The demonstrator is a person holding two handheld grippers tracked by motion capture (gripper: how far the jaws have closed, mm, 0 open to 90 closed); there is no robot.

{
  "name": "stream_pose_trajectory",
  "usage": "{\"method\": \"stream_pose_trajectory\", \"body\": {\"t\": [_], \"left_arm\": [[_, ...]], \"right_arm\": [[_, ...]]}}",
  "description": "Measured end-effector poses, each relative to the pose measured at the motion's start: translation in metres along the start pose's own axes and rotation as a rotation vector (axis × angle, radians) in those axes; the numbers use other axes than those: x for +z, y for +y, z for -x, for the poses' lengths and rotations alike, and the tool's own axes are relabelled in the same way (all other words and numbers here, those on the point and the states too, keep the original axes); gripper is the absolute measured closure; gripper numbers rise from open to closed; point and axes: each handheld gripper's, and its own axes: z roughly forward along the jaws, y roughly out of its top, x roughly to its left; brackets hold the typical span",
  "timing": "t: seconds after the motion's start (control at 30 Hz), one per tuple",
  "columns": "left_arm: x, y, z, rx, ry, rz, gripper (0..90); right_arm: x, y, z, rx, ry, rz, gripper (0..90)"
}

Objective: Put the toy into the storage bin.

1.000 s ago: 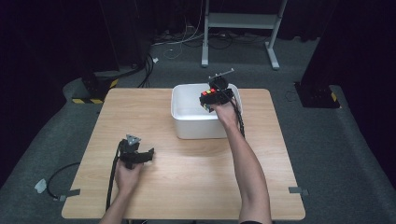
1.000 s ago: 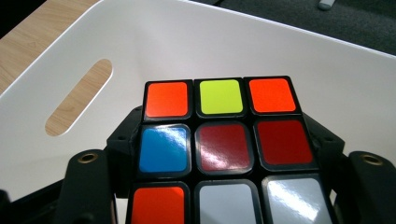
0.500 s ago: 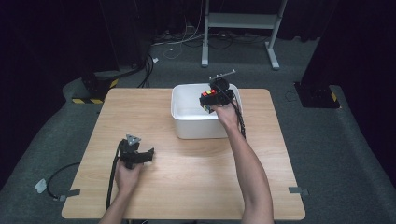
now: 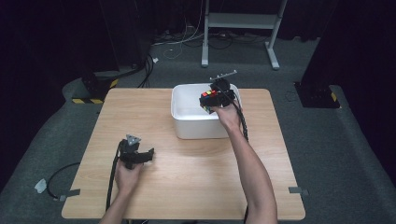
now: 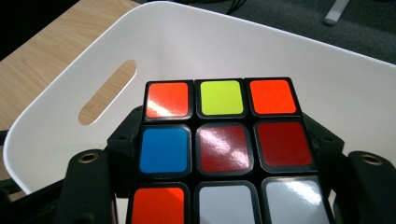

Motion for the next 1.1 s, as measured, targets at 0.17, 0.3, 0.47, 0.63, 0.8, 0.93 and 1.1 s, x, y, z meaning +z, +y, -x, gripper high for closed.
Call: {"method": "stream_pose_trajectory", "body": {"t": [0.17,0.3,0.47,0.63,0.8,0.93,1.1], "left_arm": [[0.000,0.000,0.000,0.001,0.000,0.001,16.3],[0.000,0.000,0.000,0.000,0.000,0.000,16.3],[0.000,0.000,0.000,0.001,0.001,0.000,16.3],[0.000,0.000,0.000,0.001,0.000,0.000,16.3],[0.000,0.000,0.000,0.001,0.000,0.000,16.3],[0.000,0.000,0.000,0.001,0.000,0.000,16.3],[0.000,0.000,0.000,0.001,0.001,0.000,16.3]], "right_arm": [[-0.002,-0.005,-0.002,0.007,0.013,0.017,32.8],[-0.003,-0.008,-0.001,0.008,0.015,0.029,32.8],[-0.008,-0.012,-0.003,0.002,0.002,0.036,32.8],[-0.011,-0.015,-0.003,-0.003,-0.005,0.048,32.8],[-0.012,-0.019,-0.005,-0.009,-0.008,0.053,32.8],[-0.012,-0.021,-0.006,-0.022,-0.012,0.056,32.8],[-0.012,-0.022,-0.008,-0.025,-0.010,0.060,32.9]]}}
